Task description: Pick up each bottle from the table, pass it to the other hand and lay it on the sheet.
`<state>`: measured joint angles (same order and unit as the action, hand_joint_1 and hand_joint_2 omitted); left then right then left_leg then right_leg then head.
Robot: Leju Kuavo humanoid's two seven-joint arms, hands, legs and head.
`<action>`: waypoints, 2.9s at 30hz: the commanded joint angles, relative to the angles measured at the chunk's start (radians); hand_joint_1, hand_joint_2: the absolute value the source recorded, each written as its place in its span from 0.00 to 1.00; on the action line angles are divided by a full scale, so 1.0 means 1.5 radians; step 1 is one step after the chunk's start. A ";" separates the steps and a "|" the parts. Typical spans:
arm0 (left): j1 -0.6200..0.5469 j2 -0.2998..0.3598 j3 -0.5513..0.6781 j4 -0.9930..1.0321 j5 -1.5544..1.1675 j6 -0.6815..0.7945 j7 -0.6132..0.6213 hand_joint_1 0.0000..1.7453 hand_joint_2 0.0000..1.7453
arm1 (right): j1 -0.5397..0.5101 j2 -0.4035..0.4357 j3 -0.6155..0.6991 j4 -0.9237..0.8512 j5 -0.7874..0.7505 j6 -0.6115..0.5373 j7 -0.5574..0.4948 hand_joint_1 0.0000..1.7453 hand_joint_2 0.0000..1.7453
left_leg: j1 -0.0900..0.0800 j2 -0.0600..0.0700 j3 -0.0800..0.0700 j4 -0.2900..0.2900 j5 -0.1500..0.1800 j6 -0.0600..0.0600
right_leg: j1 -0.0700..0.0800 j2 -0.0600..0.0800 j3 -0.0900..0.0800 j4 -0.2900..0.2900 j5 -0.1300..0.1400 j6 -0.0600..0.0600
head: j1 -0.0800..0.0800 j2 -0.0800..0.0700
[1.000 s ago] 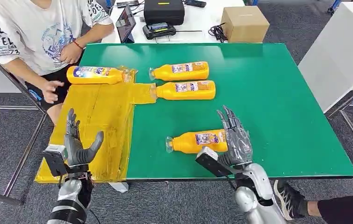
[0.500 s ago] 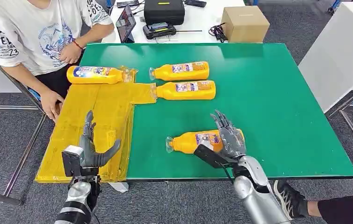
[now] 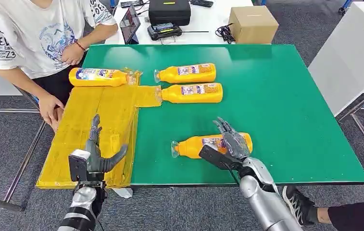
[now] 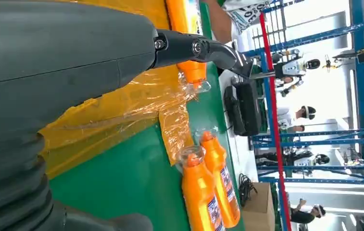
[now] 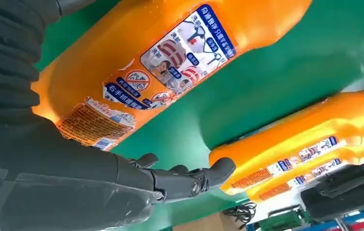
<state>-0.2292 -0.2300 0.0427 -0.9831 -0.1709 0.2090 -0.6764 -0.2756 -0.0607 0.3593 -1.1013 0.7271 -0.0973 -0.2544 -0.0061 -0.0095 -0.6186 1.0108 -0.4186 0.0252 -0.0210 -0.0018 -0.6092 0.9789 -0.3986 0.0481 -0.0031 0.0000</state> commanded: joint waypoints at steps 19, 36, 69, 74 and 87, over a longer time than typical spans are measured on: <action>-0.051 0.008 -0.007 0.100 0.003 -0.005 0.012 0.00 1.00 | -0.246 -0.064 0.172 0.215 -0.045 0.192 0.037 0.00 1.00 | 0.000 0.003 0.002 0.001 -0.001 -0.001 | 0.000 0.002 0.001 0.000 0.000 -0.001 | 0.000 0.000; -0.058 0.008 -0.014 0.117 0.008 -0.015 0.015 0.00 1.00 | -0.271 -0.079 0.256 0.229 -0.092 0.194 0.057 0.00 1.00 | 0.000 0.000 0.002 0.001 0.000 0.001 | 0.001 0.000 0.002 0.000 0.000 0.000 | 0.000 0.000; -0.068 0.006 -0.025 0.138 0.010 -0.015 0.022 0.00 1.00 | -0.286 -0.099 0.314 0.252 -0.142 0.226 0.046 0.00 1.00 | 0.000 0.000 0.002 0.001 0.000 0.001 | 0.000 0.000 0.002 0.000 0.000 0.000 | 0.000 0.000; -0.068 0.006 -0.025 0.138 0.010 -0.015 0.022 0.00 1.00 | -0.286 -0.099 0.314 0.252 -0.142 0.226 0.046 0.00 1.00 | 0.001 0.000 0.003 0.001 0.000 0.000 | 0.001 0.000 0.003 0.000 0.000 0.000 | 0.000 0.000; -0.068 0.006 -0.025 0.138 0.010 -0.015 0.022 0.00 1.00 | -0.286 -0.099 0.314 0.252 -0.142 0.226 0.046 0.00 1.00 | 0.000 0.000 0.002 0.000 0.000 0.001 | 0.001 0.000 0.002 0.000 0.000 0.000 | 0.000 0.000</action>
<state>-0.2908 -0.2304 0.0187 -0.8366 -0.1579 0.1865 -0.6489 -0.6637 -0.2056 0.7942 -0.7755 0.5146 0.2335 -0.1854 -0.0066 -0.0097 -0.6188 1.0115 -0.4166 0.0276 -0.0213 -0.0017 -0.6090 0.9790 -0.3969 0.0503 -0.0031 0.0000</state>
